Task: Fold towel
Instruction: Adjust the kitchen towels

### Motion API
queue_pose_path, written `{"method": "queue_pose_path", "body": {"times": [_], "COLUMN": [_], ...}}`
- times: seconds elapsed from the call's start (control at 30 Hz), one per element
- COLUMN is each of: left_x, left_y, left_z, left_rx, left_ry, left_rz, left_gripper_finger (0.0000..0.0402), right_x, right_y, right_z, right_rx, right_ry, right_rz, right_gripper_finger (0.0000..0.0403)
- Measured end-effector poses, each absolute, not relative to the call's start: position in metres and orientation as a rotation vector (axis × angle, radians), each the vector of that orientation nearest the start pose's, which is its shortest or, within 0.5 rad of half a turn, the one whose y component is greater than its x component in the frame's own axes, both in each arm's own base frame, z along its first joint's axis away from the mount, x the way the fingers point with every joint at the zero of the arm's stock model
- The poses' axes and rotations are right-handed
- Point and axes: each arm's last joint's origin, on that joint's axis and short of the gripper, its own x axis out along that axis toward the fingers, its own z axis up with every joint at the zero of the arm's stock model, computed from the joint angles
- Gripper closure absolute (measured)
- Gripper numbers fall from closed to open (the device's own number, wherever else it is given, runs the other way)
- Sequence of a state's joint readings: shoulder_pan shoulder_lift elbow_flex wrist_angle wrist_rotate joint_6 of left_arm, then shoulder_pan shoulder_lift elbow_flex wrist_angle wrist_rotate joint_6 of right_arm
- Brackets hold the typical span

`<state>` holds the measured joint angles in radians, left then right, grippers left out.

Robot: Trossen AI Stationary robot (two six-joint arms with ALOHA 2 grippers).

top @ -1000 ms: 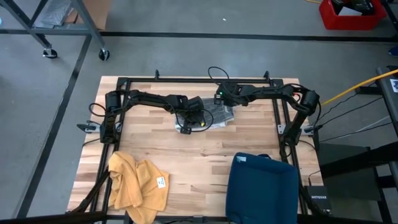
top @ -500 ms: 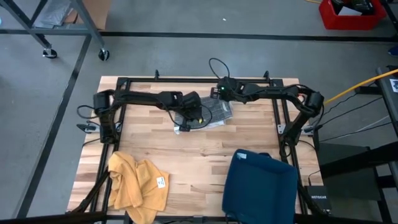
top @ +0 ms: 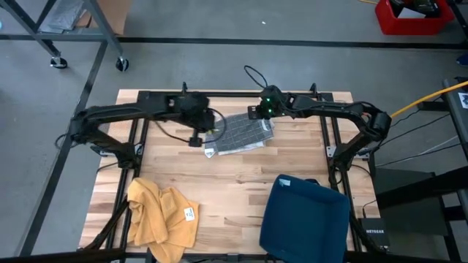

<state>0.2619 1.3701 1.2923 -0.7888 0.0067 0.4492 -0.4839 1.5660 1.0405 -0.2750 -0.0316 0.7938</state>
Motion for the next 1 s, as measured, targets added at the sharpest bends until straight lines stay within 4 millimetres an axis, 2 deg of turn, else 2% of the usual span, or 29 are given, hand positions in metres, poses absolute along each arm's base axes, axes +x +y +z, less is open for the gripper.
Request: {"method": "queue_pose_path", "body": {"times": [0.23,0.4,0.5,0.57,0.73,0.9,1.0], "left_x": [0.213,0.187,0.174,0.165,0.151,0.153,0.156], "left_y": [0.057,0.050,0.045,0.041,0.033,0.029,0.027], "left_z": [0.360,0.367,0.366,0.364,0.359,0.359,0.360], "left_rx": [0.188,0.103,0.007,-0.048,-0.081,-0.053,-0.044], "left_ry": [0.894,0.918,0.977,1.044,1.173,1.161,1.139], "left_rz": [0.098,0.132,0.162,0.173,0.154,0.141,0.131], "left_gripper_finger": [0.0401,0.0401,0.0401,0.0401,0.0401,0.0401,0.0401], "right_x": [0.300,0.312,0.318,0.324,0.347,0.363,0.368], "right_y": [-0.147,-0.129,-0.114,-0.104,-0.090,-0.089,-0.093], "right_z": [0.247,0.259,0.257,0.252,0.219,0.177,0.162], "right_rx": [0.734,0.651,0.666,0.668,0.673,0.791,0.819], "right_ry": [0.476,0.418,0.435,0.452,0.505,0.549,0.562], "right_rz": [-0.546,-0.356,-0.330,-0.354,-0.384,-0.479,-0.569], "right_gripper_finger": [0.0398,0.0398,0.0398,0.0398,0.0398,0.0398,0.0398]}}
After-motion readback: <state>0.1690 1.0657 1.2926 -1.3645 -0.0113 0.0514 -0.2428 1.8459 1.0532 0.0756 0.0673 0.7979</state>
